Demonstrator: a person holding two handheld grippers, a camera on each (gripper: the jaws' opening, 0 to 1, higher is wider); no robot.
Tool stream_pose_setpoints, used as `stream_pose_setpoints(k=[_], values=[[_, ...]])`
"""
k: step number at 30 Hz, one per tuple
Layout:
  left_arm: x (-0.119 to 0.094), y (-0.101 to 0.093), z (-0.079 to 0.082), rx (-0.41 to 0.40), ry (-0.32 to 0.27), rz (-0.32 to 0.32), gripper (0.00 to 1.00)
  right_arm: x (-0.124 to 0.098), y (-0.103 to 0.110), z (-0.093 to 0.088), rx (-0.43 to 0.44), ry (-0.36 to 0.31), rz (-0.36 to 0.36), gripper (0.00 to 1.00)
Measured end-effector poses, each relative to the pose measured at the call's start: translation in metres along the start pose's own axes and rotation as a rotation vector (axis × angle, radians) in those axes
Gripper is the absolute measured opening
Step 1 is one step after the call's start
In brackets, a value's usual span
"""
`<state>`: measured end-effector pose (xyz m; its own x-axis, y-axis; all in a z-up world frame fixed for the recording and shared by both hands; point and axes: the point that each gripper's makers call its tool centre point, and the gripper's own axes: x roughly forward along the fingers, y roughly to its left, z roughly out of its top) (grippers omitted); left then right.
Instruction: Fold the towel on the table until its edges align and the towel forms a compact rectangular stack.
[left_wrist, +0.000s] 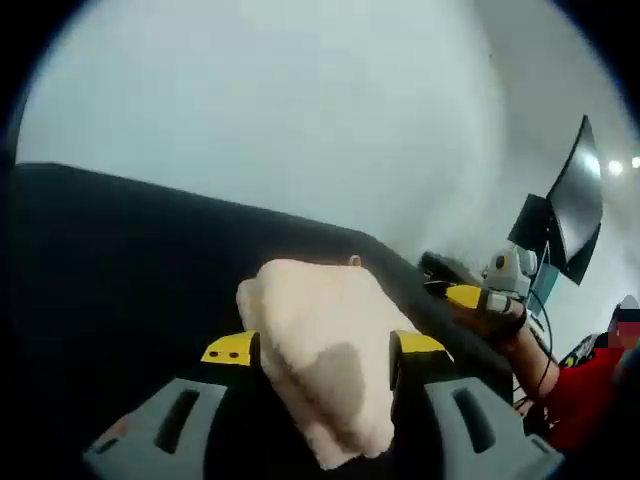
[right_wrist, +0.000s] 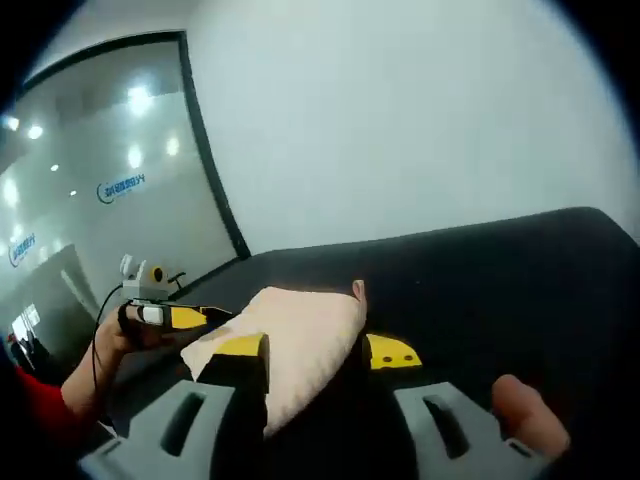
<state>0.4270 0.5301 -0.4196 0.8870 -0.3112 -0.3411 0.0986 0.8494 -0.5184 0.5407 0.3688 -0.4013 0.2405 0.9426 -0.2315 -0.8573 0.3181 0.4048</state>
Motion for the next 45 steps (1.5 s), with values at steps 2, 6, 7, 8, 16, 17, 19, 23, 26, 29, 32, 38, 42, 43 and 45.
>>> stream_pose_setpoints(k=[2,6,7,8,16,17,19,23,26,29,32,38,42,43,45], values=[[-0.007,0.004,-0.002,-0.023,0.034,0.014,0.49,0.004,0.0,-0.006,0.035,0.006,0.018,0.34],[-0.017,0.011,-0.005,-0.057,0.085,0.067,0.49,0.011,-0.008,-0.02,0.08,0.027,-0.005,0.35],[-0.018,0.008,-0.009,-0.08,0.104,0.059,0.49,0.012,-0.011,-0.023,0.097,0.029,-0.013,0.35],[-0.019,0.007,-0.011,-0.085,0.112,0.057,0.5,0.013,-0.013,-0.025,0.125,0.031,-0.011,0.35],[-0.003,0.008,-0.04,-0.14,0.236,0.101,0.6,0.025,-0.024,-0.037,0.236,0.085,-0.059,0.35],[-0.001,0.012,-0.035,-0.14,0.232,0.101,0.59,0.028,-0.024,-0.04,0.238,0.099,-0.066,0.37],[0.001,0.012,-0.032,-0.186,0.222,0.107,0.57,0.032,-0.025,-0.038,0.259,0.083,-0.088,0.42],[0.009,0.007,-0.044,-0.219,0.262,0.063,0.39,0.038,-0.016,-0.038,0.272,0.107,-0.091,0.47],[0.016,0.003,-0.041,-0.252,0.247,0.039,0.36,0.047,-0.004,-0.044,0.278,0.138,-0.067,0.41],[0.021,0.0,-0.043,-0.24,0.25,0.028,0.34,0.053,0.0,-0.052,0.262,0.165,-0.074,0.28],[0.024,0.001,-0.043,-0.258,0.246,0.027,0.31,0.057,0.005,-0.054,0.296,0.178,-0.06,0.23],[0.023,-0.001,-0.042,-0.212,0.219,-0.01,0.26,0.059,0.007,-0.052,0.261,0.177,-0.026,0.16],[0.022,-0.002,-0.037,-0.23,0.192,-0.013,0.2,0.057,0.013,-0.045,0.246,0.161,-0.019,0.12],[0.022,-0.003,-0.036,-0.228,0.187,-0.016,0.19,0.056,0.014,-0.042,0.241,0.155,-0.019,0.12],[0.02,-0.007,-0.031,-0.221,0.172,-0.024,0.18,0.053,0.018,-0.037,0.232,0.145,-0.015,0.12]])
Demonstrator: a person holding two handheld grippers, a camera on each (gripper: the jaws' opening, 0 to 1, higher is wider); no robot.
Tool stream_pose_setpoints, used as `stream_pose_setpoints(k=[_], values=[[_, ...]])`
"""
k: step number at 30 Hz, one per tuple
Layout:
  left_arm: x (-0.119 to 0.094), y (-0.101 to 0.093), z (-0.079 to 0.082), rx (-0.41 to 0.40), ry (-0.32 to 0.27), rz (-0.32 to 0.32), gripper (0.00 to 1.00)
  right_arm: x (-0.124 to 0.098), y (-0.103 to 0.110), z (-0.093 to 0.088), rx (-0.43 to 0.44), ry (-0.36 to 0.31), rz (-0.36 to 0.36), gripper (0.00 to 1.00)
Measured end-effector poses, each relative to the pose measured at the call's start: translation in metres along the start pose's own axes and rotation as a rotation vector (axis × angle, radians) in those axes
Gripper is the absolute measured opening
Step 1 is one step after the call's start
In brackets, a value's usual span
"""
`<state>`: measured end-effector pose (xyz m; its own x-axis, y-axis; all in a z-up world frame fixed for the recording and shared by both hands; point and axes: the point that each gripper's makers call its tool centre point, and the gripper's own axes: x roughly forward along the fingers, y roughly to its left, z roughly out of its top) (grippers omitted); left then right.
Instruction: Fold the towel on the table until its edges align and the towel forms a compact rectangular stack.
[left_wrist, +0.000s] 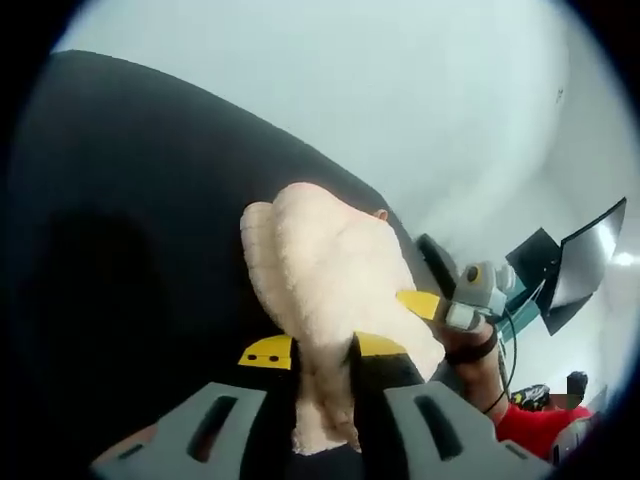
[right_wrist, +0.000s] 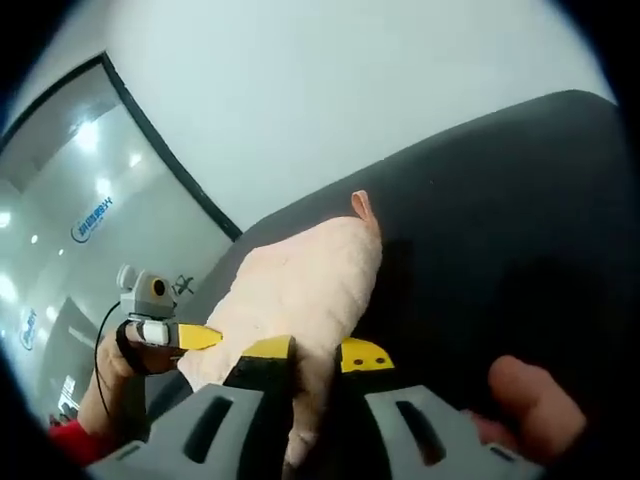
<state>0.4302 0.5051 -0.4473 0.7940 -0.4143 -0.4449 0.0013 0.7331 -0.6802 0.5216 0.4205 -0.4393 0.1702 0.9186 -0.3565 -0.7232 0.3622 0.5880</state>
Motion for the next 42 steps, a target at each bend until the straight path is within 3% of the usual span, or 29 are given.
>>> stream_pose_setpoints(k=[6,10,20,27,35,38,42], values=[[0.0,-0.032,-0.002,0.033,-0.008,-0.046,0.18,-0.027,0.01,0.02,-0.041,-0.046,-0.003,0.12],[0.003,-0.059,-0.009,0.067,-0.012,-0.073,0.18,-0.049,0.006,0.021,-0.05,-0.053,-0.015,0.12],[0.033,-0.109,-0.04,0.113,0.007,-0.148,0.18,-0.11,-0.018,0.003,-0.003,-0.06,-0.044,0.12],[0.053,-0.143,-0.079,0.121,0.051,-0.196,0.18,-0.154,-0.029,-0.015,-0.014,-0.068,-0.07,0.12],[0.06,-0.173,-0.11,0.131,0.087,-0.258,0.18,-0.193,-0.038,-0.036,0.003,-0.066,-0.071,0.12],[0.061,-0.183,-0.123,0.176,0.106,-0.278,0.19,-0.205,-0.037,-0.047,-0.001,-0.067,-0.08,0.12],[0.059,-0.189,-0.132,0.162,0.099,-0.299,0.18,-0.217,-0.035,-0.055,-0.01,-0.077,-0.084,0.12]])
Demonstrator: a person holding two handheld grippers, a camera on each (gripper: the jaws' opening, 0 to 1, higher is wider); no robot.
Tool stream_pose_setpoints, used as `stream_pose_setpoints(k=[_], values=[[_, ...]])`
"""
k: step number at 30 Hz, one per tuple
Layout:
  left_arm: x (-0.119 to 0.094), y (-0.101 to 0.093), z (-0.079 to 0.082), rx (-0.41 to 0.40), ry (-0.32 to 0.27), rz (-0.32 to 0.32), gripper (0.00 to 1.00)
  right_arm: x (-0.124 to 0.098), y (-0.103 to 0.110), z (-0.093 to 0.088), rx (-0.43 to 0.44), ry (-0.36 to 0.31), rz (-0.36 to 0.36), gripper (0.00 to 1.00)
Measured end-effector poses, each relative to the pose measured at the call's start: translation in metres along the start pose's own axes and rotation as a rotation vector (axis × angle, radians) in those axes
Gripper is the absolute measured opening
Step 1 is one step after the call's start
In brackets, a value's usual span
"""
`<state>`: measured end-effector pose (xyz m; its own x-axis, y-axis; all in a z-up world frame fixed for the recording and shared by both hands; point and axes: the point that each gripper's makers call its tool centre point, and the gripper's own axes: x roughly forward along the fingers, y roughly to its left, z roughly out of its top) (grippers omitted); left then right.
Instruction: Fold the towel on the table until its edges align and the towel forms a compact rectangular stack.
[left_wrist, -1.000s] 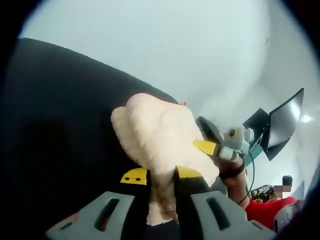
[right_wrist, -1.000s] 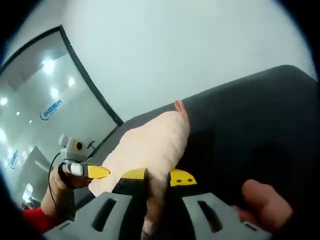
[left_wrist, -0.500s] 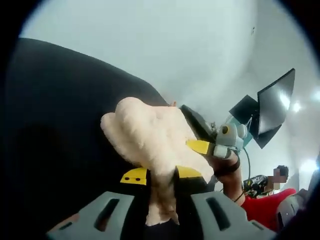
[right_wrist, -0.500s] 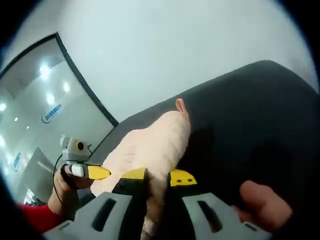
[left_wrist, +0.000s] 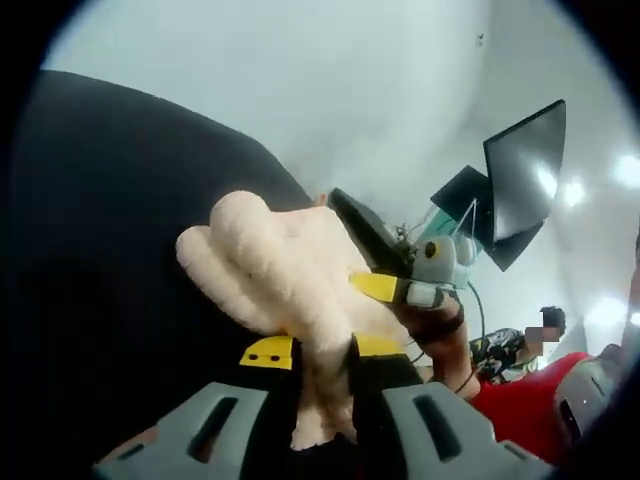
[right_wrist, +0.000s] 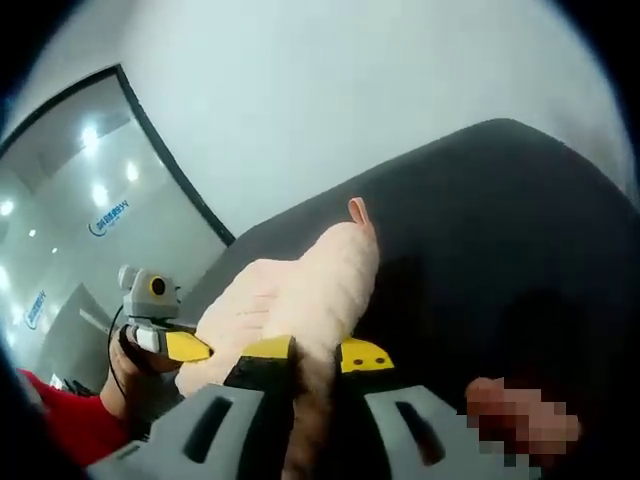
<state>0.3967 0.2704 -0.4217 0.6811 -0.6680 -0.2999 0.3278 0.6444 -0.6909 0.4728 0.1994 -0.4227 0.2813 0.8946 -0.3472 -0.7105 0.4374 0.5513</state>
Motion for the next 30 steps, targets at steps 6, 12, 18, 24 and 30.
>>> stream_pose_setpoints(k=[6,12,18,24,30], values=[[0.002,-0.007,-0.011,0.05,-0.006,0.018,0.18,-0.008,-0.004,-0.005,0.013,-0.002,0.009,0.12],[-0.002,0.003,-0.013,0.013,-0.024,0.023,0.19,-0.002,-0.011,-0.008,0.021,-0.006,0.008,0.13],[-0.007,0.015,-0.017,0.025,-0.047,0.039,0.22,0.0,-0.017,-0.004,-0.083,-0.076,0.018,0.19],[-0.02,0.023,-0.018,0.067,-0.091,0.068,0.3,-0.012,-0.015,0.011,-0.229,-0.167,0.018,0.37],[-0.038,0.029,-0.014,0.187,-0.104,0.112,0.46,-0.024,-0.013,0.012,-0.28,-0.186,0.044,0.44]])
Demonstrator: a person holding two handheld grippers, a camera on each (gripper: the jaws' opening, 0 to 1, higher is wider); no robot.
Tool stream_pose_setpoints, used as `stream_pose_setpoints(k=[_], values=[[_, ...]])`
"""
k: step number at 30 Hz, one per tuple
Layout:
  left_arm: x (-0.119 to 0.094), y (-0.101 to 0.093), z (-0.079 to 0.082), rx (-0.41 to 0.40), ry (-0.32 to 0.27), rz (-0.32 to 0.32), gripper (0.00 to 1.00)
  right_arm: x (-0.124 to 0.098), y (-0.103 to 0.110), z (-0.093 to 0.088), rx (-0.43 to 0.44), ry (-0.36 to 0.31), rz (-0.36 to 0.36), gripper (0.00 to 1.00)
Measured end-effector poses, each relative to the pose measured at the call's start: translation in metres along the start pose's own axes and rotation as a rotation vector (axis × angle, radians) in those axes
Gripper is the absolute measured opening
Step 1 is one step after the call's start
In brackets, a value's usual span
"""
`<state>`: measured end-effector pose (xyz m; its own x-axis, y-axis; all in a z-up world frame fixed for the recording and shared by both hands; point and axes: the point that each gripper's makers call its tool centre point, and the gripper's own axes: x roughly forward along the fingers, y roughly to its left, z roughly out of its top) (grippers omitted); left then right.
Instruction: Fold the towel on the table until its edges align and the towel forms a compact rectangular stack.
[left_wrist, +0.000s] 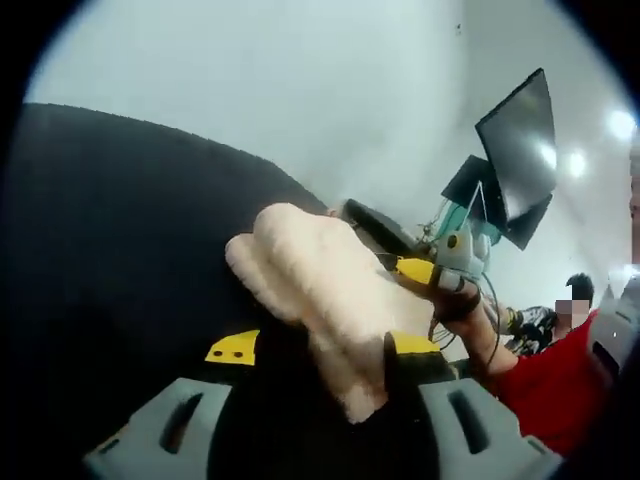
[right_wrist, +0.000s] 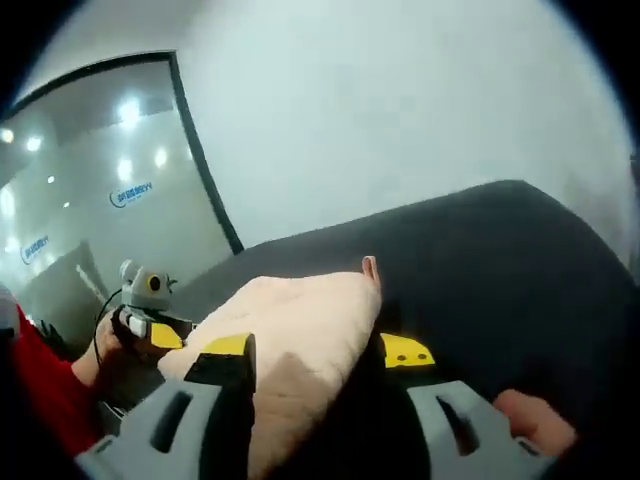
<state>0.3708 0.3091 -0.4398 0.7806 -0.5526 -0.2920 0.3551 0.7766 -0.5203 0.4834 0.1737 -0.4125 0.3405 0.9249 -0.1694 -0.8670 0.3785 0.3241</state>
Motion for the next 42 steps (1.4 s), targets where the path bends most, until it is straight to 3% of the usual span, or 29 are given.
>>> stream_pose_setpoints(k=[6,7,10,14,16,19,21,24,26,29,31,33,35,39,42], values=[[-0.026,0.017,0.024,0.159,-0.103,0.035,0.52,-0.014,-0.012,0.005,-0.146,-0.075,0.022,0.35],[-0.029,0.021,0.029,0.182,-0.131,0.042,0.51,-0.016,-0.016,0.005,-0.132,-0.084,0.019,0.34],[-0.042,0.033,0.042,0.394,-0.195,0.093,0.43,-0.018,-0.024,0.012,-0.115,-0.118,0.05,0.34],[-0.059,0.053,0.042,0.534,-0.194,0.142,0.4,-0.018,-0.038,0.026,-0.219,-0.164,0.016,0.21],[-0.067,0.065,0.036,0.556,-0.166,0.169,0.41,-0.018,-0.037,0.026,-0.25,-0.163,0.026,0.25],[-0.078,0.074,0.032,0.573,-0.184,0.187,0.42,-0.019,-0.042,0.02,-0.245,-0.158,0.018,0.33],[-0.085,0.071,0.033,0.572,-0.248,0.161,0.42,-0.023,-0.035,0.021,-0.298,-0.173,0.048,0.32],[-0.093,0.052,0.049,0.581,-0.351,0.11,0.37,-0.026,-0.021,0.021,-0.297,-0.2,0.092,0.33],[-0.092,0.05,0.045,0.577,-0.341,0.104,0.36,-0.027,-0.016,0.021,-0.347,-0.209,0.1,0.33],[-0.089,0.059,0.041,0.585,-0.307,0.136,0.36,-0.032,-0.018,0.028,-0.367,-0.25,0.072,0.32],[-0.09,0.063,0.041,0.586,-0.303,0.155,0.36,-0.036,-0.029,0.037,-0.346,-0.293,0.023,0.32],[-0.092,0.077,0.043,0.585,-0.291,0.219,0.34,-0.038,-0.042,0.043,-0.295,-0.318,-0.006,0.3],[-0.093,0.078,0.044,0.585,-0.299,0.224,0.34,-0.04,-0.055,0.044,-0.23,-0.311,-0.035,0.29],[-0.1,0.076,0.05,0.563,-0.345,0.215,0.32,-0.05,-0.069,0.053,-0.21,-0.373,-0.104,0.26],[-0.1,0.085,0.053,0.531,-0.347,0.233,0.28,-0.048,-0.072,0.052,-0.211,-0.36,-0.132,0.23]])
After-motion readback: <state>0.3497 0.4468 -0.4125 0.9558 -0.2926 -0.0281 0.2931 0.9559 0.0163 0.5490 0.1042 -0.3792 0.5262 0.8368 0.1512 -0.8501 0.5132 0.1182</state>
